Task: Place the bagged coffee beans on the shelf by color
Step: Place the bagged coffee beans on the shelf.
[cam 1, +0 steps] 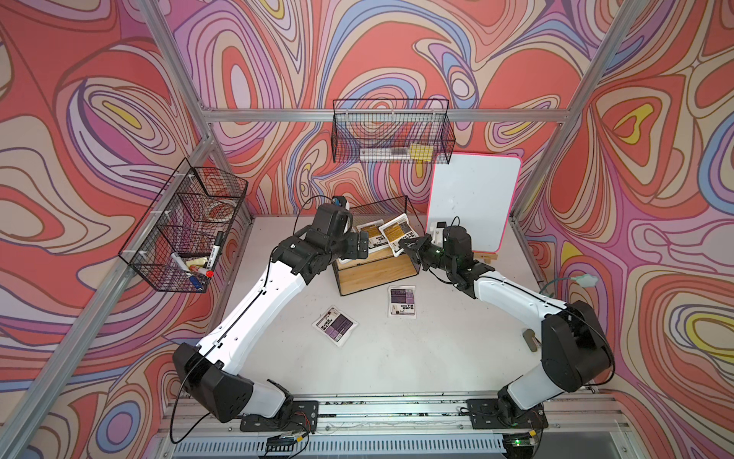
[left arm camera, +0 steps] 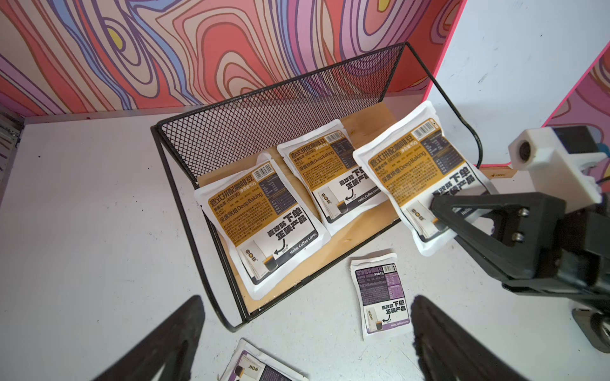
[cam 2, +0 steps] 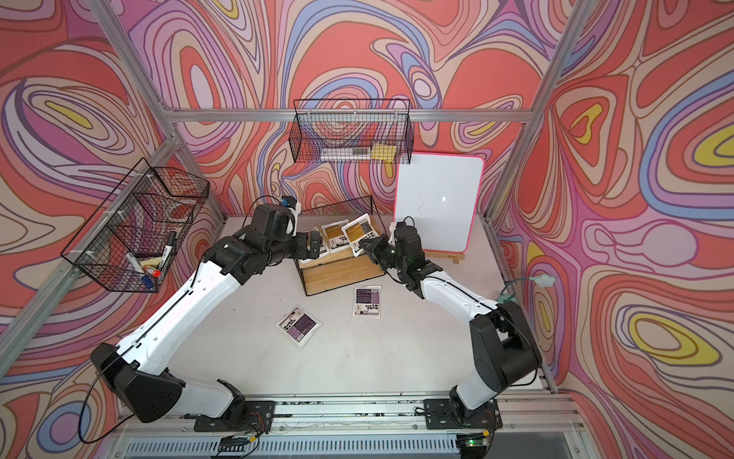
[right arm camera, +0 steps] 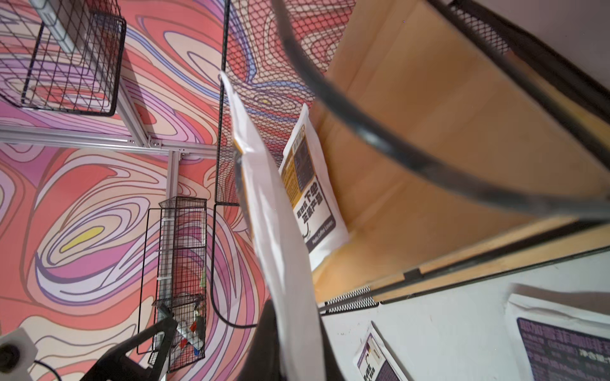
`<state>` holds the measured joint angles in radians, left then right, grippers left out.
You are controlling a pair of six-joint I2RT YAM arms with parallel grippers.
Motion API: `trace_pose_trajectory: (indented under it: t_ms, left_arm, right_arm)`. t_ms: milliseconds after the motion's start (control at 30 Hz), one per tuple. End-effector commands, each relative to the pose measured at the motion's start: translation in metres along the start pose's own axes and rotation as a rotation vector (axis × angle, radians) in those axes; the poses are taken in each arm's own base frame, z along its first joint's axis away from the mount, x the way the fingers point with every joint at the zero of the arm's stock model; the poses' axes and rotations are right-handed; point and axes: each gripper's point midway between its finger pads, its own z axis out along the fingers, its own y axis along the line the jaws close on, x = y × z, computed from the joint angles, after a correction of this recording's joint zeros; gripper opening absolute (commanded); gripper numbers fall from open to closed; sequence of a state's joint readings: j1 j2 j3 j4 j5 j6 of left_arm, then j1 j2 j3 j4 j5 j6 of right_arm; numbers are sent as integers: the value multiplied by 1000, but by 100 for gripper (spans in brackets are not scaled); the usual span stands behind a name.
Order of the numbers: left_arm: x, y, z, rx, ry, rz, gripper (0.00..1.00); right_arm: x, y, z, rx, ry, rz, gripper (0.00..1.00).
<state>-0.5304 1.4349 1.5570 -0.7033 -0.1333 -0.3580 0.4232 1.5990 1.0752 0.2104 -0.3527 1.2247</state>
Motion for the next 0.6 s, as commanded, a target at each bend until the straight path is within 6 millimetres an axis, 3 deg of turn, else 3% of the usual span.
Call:
trace_pose_trajectory:
  t_ms: [0, 333, 567]
  left_arm:
    - [1, -1, 3, 9, 5, 9, 99]
    - [7, -1, 9, 10, 22, 2, 99]
    - [11, -1, 10, 15, 31, -9, 99]
  right_arm:
    - [-23, 8, 7, -7, -81, -10, 0]
    - [-45, -5, 25, 78, -127, -41, 0]
    - [-49, -14, 34, 117, -116, -47, 0]
